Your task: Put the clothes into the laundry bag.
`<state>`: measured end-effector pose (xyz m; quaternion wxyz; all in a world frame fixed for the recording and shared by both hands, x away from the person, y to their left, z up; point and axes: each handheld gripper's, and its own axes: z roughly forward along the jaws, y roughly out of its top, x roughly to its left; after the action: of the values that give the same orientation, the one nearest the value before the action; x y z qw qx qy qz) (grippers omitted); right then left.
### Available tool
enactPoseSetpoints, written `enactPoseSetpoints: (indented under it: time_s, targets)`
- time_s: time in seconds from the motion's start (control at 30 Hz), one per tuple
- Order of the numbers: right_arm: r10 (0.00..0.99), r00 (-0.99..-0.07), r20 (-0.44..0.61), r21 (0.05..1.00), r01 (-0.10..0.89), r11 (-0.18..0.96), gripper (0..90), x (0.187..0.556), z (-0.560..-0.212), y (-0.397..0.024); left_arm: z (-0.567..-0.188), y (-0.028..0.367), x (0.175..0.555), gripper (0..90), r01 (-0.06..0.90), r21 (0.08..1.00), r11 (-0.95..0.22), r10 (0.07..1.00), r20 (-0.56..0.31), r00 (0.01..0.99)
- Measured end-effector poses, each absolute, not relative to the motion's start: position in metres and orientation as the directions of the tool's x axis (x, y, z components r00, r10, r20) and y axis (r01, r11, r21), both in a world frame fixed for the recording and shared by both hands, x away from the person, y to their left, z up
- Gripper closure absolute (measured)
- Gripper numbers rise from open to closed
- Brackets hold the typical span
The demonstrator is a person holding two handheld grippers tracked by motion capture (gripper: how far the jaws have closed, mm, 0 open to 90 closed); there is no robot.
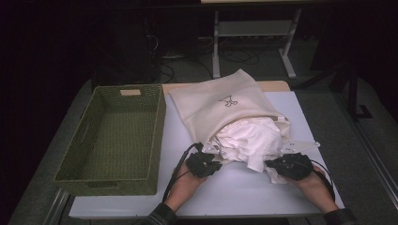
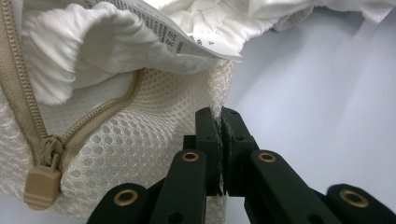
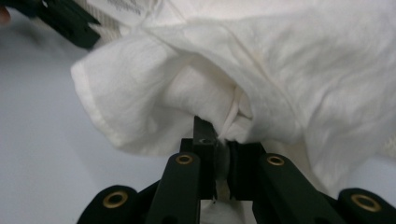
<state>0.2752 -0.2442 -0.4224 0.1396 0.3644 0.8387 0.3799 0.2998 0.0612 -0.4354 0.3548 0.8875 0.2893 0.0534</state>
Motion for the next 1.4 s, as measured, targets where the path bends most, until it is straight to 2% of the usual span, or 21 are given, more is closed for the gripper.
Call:
enactPoseSetpoints:
  time_s: [0.3,0.73,1.4]
  targets:
    - [0.716,-0.698,0.027,0.784,0.459,0.418,83.6,0.297,-0.41,-0.233,-0.438,0.061,0.297,87.0,0.479,0.653,-0.586,0.546,-0.119,0.829]
    - [0.729,-0.685,-0.007,0.768,0.463,0.442,83.6,0.331,-0.415,-0.214,-0.438,0.062,0.297,87.0,0.481,0.649,-0.59,0.544,-0.12,0.83]
    - [0.787,-0.617,-0.008,0.776,0.492,0.394,83.3,0.38,-0.423,-0.202,-0.439,0.063,0.298,86.8,0.488,0.644,-0.589,0.541,-0.134,0.83]
